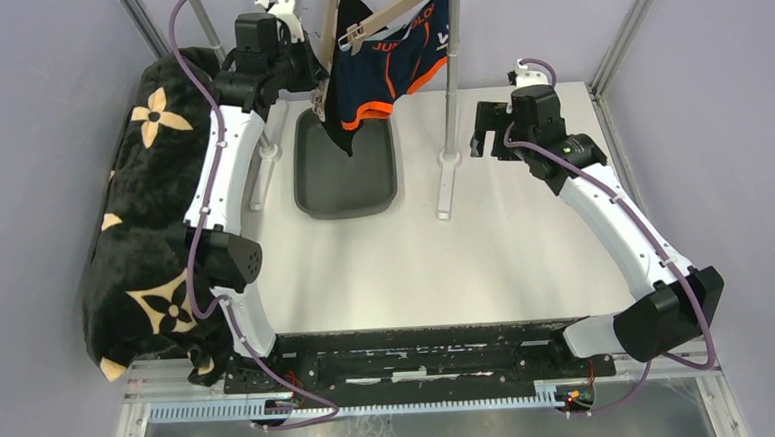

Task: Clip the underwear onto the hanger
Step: Place the hanger at the clothesline.

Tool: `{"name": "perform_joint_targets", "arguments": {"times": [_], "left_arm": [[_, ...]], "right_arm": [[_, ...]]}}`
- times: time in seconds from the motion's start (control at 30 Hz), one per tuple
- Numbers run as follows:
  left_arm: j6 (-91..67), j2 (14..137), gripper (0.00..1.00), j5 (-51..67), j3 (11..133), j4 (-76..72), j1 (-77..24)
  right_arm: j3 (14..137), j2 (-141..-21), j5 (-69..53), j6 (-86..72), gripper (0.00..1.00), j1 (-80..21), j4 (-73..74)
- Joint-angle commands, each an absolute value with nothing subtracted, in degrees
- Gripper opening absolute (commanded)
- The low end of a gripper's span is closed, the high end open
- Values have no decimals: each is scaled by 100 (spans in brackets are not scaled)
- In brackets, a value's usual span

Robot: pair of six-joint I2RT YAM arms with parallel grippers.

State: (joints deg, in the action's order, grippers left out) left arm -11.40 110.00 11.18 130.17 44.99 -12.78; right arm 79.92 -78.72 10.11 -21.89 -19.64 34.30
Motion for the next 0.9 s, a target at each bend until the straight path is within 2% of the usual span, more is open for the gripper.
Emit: {"name": "perform_joint_targets", "arguments": {"times": [0.0, 0.3, 0.87], "left_arm": [[-773, 10344, 3, 1250, 12714, 3279, -1291], [-778, 10042, 3, 1030, 12641, 2576, -1293], [-722, 10482, 3, 1020, 13147, 2127, -1293]], "right_arm": [[8235, -7879, 954, -2083, 100, -1919, 3194], [8191, -7969, 906, -2065, 100, -1899, 3200], [8111, -7877, 905, -1976, 100, -1890, 3288]]}}
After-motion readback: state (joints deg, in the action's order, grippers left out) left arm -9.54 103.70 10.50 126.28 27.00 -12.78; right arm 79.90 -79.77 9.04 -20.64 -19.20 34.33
